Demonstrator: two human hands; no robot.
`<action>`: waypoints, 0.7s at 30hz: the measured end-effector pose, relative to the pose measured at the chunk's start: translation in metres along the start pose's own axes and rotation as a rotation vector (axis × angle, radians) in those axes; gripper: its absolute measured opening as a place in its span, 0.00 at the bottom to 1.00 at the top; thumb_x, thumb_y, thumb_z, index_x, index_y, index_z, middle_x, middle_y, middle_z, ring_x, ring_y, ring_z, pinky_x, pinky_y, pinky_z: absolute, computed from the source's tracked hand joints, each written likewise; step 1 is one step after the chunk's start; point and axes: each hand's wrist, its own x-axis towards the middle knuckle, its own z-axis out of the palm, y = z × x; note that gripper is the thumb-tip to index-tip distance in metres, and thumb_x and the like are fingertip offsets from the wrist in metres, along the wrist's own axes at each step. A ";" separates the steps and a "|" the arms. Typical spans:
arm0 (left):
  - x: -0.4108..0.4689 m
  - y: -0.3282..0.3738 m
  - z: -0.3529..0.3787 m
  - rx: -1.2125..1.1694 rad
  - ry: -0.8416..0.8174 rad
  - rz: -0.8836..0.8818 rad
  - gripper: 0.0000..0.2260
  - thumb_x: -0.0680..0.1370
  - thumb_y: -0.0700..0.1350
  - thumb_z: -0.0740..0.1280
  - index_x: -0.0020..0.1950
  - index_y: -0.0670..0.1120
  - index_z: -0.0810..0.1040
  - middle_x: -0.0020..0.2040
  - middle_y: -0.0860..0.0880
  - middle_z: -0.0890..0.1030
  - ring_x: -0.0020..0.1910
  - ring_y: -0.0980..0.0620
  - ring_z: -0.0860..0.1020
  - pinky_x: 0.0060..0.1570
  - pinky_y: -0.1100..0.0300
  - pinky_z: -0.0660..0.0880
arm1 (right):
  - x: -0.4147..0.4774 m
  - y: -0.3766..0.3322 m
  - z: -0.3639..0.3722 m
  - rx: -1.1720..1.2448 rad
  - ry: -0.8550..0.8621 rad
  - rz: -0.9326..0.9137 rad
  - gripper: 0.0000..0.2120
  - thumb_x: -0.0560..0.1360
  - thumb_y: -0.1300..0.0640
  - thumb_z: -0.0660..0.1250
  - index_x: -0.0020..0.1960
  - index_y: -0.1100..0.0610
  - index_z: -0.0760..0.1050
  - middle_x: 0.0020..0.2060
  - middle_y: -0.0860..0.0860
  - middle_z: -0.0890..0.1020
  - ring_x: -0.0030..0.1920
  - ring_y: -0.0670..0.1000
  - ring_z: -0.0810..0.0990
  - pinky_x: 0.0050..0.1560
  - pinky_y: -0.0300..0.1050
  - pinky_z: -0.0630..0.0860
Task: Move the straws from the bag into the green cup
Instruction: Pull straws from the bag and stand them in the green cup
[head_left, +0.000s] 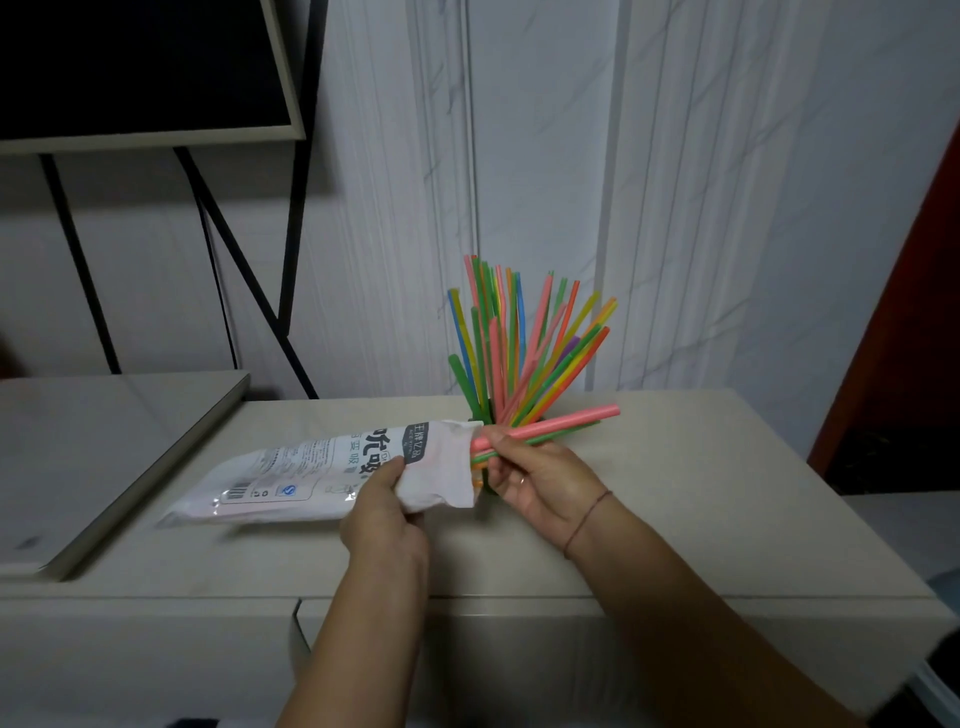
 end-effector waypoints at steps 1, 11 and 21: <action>0.000 -0.001 0.000 0.001 0.003 -0.001 0.23 0.71 0.31 0.68 0.66 0.40 0.74 0.61 0.43 0.80 0.44 0.49 0.81 0.32 0.57 0.80 | 0.000 0.002 0.002 -0.028 0.007 -0.030 0.06 0.75 0.68 0.63 0.42 0.63 0.77 0.28 0.52 0.78 0.25 0.43 0.74 0.26 0.33 0.73; 0.009 0.013 -0.003 -0.065 0.043 0.037 0.19 0.73 0.30 0.66 0.62 0.43 0.73 0.60 0.44 0.80 0.40 0.51 0.79 0.29 0.57 0.79 | -0.002 -0.040 -0.021 -0.101 0.190 -0.204 0.05 0.75 0.67 0.65 0.40 0.67 0.75 0.21 0.51 0.76 0.21 0.44 0.75 0.25 0.34 0.75; 0.021 0.016 -0.007 -0.071 0.077 0.048 0.22 0.73 0.29 0.65 0.66 0.40 0.72 0.63 0.43 0.79 0.40 0.50 0.79 0.50 0.51 0.79 | -0.002 -0.071 -0.047 -0.166 0.333 -0.387 0.04 0.73 0.66 0.68 0.43 0.67 0.76 0.21 0.50 0.77 0.21 0.43 0.76 0.27 0.34 0.77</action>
